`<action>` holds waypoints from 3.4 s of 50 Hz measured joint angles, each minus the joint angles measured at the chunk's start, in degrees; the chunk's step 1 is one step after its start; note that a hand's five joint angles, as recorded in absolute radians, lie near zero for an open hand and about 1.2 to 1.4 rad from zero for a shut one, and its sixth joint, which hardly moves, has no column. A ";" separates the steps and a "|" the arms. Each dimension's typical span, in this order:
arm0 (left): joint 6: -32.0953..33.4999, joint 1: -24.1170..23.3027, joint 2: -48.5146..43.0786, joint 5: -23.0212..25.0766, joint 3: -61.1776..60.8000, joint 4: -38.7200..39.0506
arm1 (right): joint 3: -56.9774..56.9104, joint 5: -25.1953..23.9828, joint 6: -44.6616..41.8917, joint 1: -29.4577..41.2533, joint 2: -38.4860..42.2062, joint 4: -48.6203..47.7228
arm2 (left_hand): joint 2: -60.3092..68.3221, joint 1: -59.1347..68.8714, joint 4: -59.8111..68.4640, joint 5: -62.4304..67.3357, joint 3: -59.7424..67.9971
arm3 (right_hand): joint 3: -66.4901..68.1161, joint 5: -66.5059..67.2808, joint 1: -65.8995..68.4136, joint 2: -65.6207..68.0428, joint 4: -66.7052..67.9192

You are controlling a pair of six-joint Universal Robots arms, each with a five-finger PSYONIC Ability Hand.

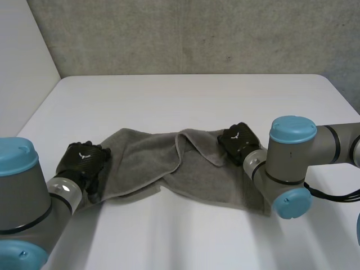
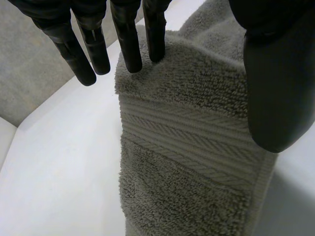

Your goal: Fold the towel.

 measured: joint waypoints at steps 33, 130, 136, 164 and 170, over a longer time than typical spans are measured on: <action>0.06 0.64 0.44 0.05 -5.52 4.01 | -0.04 5.88 0.71 -0.37 -0.75 -2.40 | 13.54 14.97 15.00 14.58 15.61 | 0.12 0.11 0.00 0.00 0.33; -13.27 2.00 -8.19 8.01 68.59 -11.10 | -10.66 -9.30 13.37 -8.21 -30.84 -27.10 | 60.56 55.22 62.88 58.38 65.55 | 1.76 0.53 0.06 0.00 0.33; -16.33 1.39 -7.49 8.29 60.60 -10.47 | -5.34 -12.11 18.07 -8.86 -31.78 -23.22 | 60.61 55.22 62.88 58.38 65.59 | 1.82 0.53 0.06 0.38 0.33; 7.17 2.30 -15.14 14.42 11.82 4.94 | 9.51 -18.61 -1.34 -8.45 -8.74 0.50 | 60.85 55.22 62.88 58.38 65.77 | 1.83 0.53 0.07 0.38 0.33; 8.08 2.34 -10.22 14.42 8.19 4.68 | 9.60 -18.61 -0.98 -8.46 -12.76 3.62 | 60.95 55.22 62.88 58.38 65.76 | 1.83 0.53 0.07 0.38 0.33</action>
